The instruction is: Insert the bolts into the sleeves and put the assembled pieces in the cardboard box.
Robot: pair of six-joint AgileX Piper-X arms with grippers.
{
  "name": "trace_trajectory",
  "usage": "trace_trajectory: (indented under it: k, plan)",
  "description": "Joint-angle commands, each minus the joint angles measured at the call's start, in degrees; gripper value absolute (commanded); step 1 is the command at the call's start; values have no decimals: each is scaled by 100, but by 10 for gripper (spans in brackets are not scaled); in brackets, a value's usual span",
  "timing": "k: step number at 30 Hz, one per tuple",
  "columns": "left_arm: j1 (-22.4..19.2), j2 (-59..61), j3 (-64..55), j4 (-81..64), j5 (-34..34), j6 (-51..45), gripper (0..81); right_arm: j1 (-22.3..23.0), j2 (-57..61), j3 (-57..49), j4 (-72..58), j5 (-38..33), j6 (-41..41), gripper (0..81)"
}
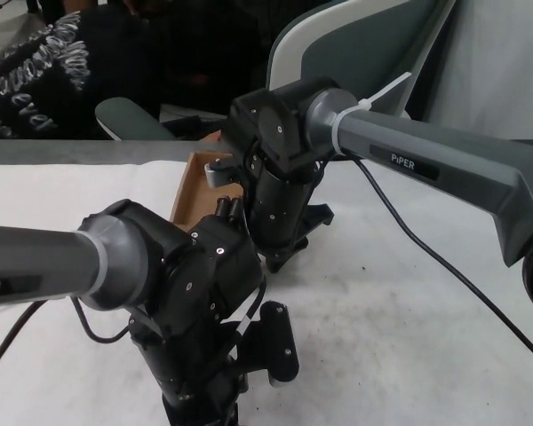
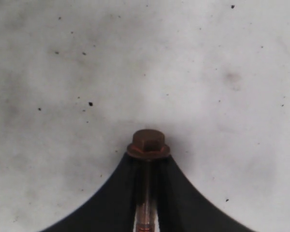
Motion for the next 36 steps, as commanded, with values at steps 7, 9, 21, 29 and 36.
trace_trajectory:
  k: [7,9,21,29,36]
  plan:
    - [6,54,0,70,71,-42,4,-28,250,35,244,166,84,232]
    - [6,54,0,70,71,-42,4,-28,250,35,311,156,72,53]
    - [6,-51,0,61,936,-557,8,-37,31,24,477,-137,-216,2]
    - [66,-343,0,419,743,-692,8,-37,-428,24,473,-140,-347,2]
    - [374,-740,12,870,957,-1201,8,-37,-842,24,584,-91,-466,2]
